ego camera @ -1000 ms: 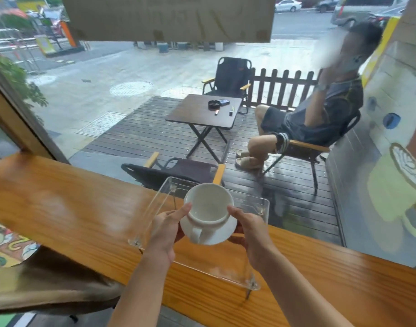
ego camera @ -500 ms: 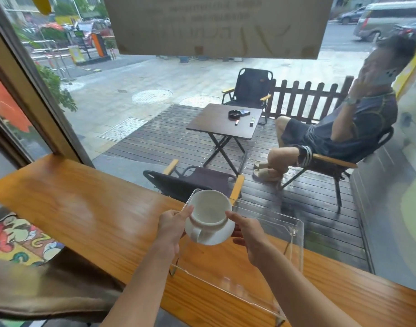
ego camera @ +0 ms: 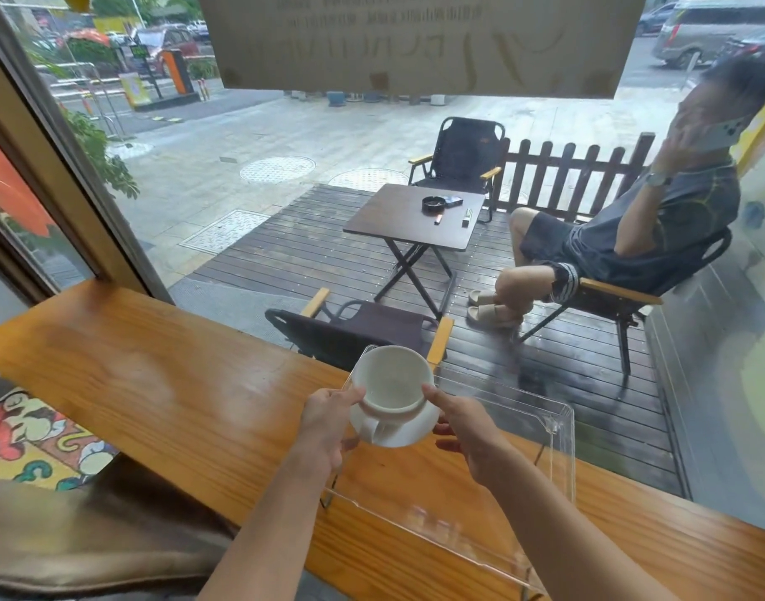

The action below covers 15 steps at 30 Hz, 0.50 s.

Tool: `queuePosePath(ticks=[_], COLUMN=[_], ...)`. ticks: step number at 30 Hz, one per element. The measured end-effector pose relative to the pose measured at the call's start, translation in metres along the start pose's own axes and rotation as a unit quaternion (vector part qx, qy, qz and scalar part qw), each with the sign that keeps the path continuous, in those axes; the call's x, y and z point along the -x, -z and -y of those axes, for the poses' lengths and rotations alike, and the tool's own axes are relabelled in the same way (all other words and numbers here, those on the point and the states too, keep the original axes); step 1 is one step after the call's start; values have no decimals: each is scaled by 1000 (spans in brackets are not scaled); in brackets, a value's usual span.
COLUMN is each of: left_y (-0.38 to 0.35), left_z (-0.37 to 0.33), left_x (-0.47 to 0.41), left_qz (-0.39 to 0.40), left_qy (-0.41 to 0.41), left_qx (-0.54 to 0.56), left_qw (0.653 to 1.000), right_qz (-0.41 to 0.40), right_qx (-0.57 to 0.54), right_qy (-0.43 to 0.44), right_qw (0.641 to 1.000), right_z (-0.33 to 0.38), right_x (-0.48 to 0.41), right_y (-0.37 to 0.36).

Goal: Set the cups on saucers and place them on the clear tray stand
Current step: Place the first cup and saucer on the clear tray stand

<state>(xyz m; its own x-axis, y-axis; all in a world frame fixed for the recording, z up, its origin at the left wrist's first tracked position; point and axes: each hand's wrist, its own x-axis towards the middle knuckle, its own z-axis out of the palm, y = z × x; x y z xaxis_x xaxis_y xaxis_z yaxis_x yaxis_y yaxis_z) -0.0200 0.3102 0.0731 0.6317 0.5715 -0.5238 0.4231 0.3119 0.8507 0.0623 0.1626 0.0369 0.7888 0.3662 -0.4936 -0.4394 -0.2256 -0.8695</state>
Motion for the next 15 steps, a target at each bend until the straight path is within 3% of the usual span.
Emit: queuePosePath(ticks=[15], left_y=[3], left_z=[7], left_x=[-10], left_qz=[-21], left_qy=[-65], left_qx=[-86], left_qw=[994], right_qz=[-4], right_qx=[20], right_qy=[-8], right_qw=[1000], right_z=[2], right_x=[2], right_y=[0])
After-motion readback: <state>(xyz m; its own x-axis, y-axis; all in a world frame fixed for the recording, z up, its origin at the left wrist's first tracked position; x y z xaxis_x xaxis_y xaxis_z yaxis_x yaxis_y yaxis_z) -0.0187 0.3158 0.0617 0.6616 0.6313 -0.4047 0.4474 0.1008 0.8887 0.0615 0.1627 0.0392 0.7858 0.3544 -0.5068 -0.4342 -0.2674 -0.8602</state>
